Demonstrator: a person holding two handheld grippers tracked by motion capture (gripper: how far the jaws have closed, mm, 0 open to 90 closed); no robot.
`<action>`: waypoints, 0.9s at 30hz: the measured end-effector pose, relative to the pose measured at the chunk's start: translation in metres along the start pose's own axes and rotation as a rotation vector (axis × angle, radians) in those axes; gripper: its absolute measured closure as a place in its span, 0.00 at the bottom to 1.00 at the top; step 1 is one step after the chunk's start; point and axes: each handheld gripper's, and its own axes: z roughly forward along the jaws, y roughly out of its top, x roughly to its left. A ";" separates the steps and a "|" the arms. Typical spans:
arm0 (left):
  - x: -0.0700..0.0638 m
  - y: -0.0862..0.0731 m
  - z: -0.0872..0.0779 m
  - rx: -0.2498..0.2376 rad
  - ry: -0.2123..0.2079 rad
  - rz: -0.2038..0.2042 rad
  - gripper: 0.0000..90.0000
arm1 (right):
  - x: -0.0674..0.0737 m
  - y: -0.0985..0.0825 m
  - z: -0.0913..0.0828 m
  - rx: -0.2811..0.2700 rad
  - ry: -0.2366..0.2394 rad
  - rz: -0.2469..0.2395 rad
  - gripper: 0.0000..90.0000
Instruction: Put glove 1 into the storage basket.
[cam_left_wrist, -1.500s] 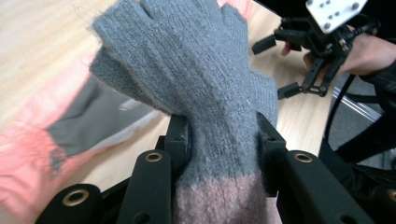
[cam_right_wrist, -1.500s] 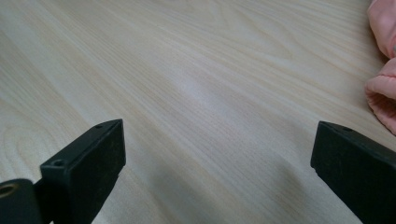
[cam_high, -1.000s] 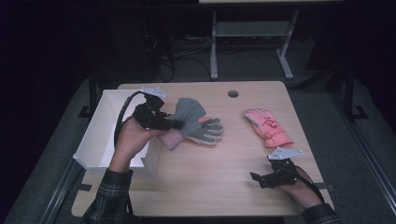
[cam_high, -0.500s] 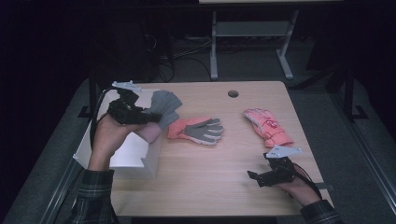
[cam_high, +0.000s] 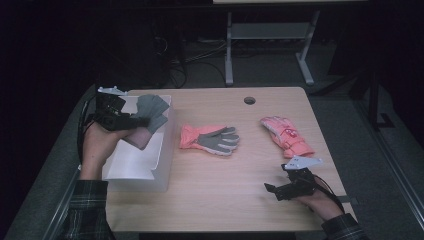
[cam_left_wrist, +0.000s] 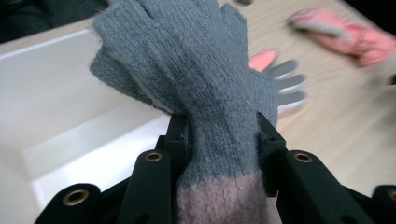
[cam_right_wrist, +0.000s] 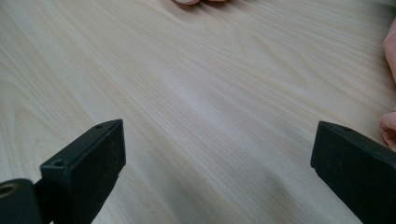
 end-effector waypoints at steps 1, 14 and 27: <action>0.005 -0.003 0.003 0.002 0.015 -0.006 0.73 | 0.000 0.000 0.000 0.002 0.001 0.000 0.03; 0.046 -0.038 0.045 0.093 0.110 -0.069 0.72 | 0.000 0.000 0.002 0.013 0.001 -0.005 0.03; 0.071 -0.067 0.083 0.223 0.154 -0.115 0.72 | 0.001 -0.001 0.003 0.021 0.010 -0.007 0.03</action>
